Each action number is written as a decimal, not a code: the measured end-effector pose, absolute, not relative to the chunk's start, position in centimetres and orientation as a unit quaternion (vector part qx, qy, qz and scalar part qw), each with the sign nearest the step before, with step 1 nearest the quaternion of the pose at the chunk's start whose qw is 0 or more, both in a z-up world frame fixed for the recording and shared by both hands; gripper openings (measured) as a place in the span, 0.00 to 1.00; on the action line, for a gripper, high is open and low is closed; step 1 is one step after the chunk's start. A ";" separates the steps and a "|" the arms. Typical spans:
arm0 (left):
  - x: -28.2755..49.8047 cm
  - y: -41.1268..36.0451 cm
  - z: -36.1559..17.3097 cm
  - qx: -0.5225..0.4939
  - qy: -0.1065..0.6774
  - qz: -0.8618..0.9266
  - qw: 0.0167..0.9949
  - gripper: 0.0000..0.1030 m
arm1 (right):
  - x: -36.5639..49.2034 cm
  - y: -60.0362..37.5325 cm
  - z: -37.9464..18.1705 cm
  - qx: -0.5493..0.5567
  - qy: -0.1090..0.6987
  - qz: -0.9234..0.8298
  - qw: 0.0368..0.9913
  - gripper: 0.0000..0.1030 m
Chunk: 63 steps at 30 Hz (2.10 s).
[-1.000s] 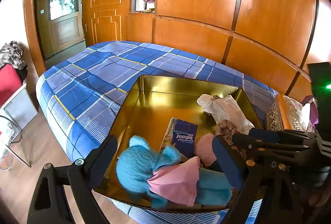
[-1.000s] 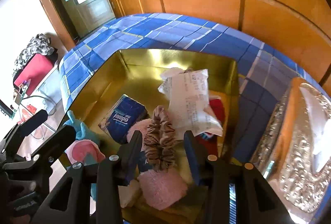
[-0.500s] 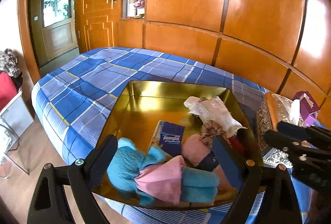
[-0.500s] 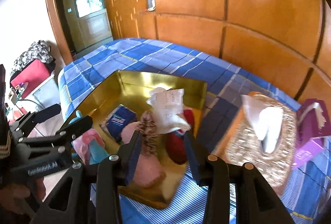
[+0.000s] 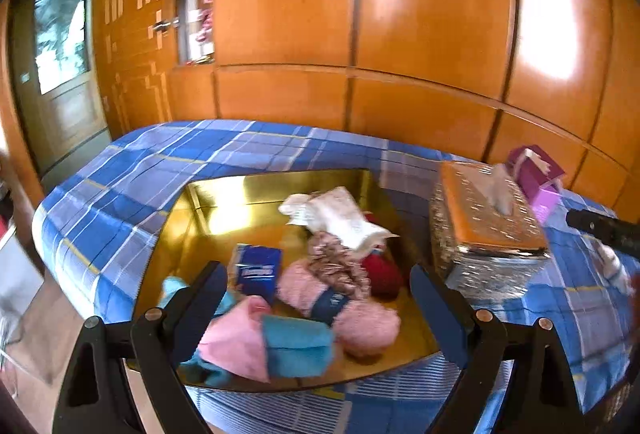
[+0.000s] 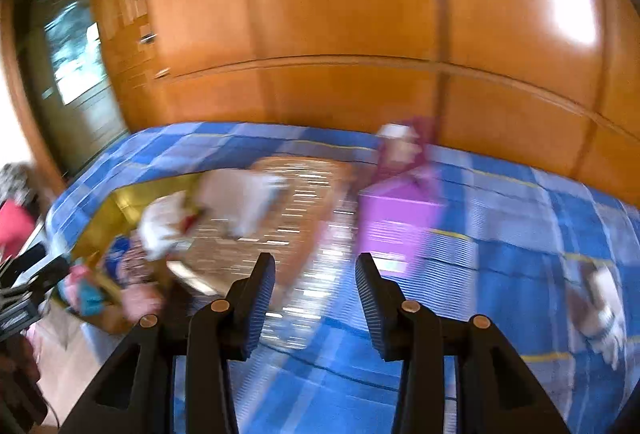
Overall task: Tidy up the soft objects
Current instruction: 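Move the right tool to the white pad while the left tool reaches the white knit sock, then grasp the white knit sock with the left tool while the right tool grasps the white pad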
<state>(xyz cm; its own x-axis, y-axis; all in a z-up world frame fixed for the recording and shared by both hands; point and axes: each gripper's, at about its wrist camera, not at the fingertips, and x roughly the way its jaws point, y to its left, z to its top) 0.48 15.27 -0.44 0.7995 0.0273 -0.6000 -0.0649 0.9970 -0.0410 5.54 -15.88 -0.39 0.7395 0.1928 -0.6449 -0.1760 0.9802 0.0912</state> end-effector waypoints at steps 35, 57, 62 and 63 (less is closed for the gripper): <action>3.1 -5.3 0.7 0.094 0.340 -0.254 0.901 0.91 | 7.0 -56.0 -8.7 0.346 0.461 -0.241 0.781 0.41; 7.9 -15.3 -3.7 0.081 0.448 -0.331 0.827 0.89 | 4.6 -52.4 -6.2 0.379 0.344 -0.182 0.840 0.44; 9.4 -18.8 -5.8 0.059 0.489 -0.343 0.800 0.87 | 3.8 -52.3 -5.3 0.366 0.309 -0.199 0.855 0.44; 9.7 -19.4 -6.4 0.050 0.501 -0.344 0.793 0.87 | 3.9 -52.2 -5.2 0.363 0.309 -0.198 0.857 0.44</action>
<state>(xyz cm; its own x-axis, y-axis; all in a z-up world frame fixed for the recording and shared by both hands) 9.67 -19.36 -6.39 0.2619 -0.4951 -0.8284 0.5952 0.7585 -0.2652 3.85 -52.20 -5.21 0.7309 -0.1152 -0.6727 0.5631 0.6588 0.4990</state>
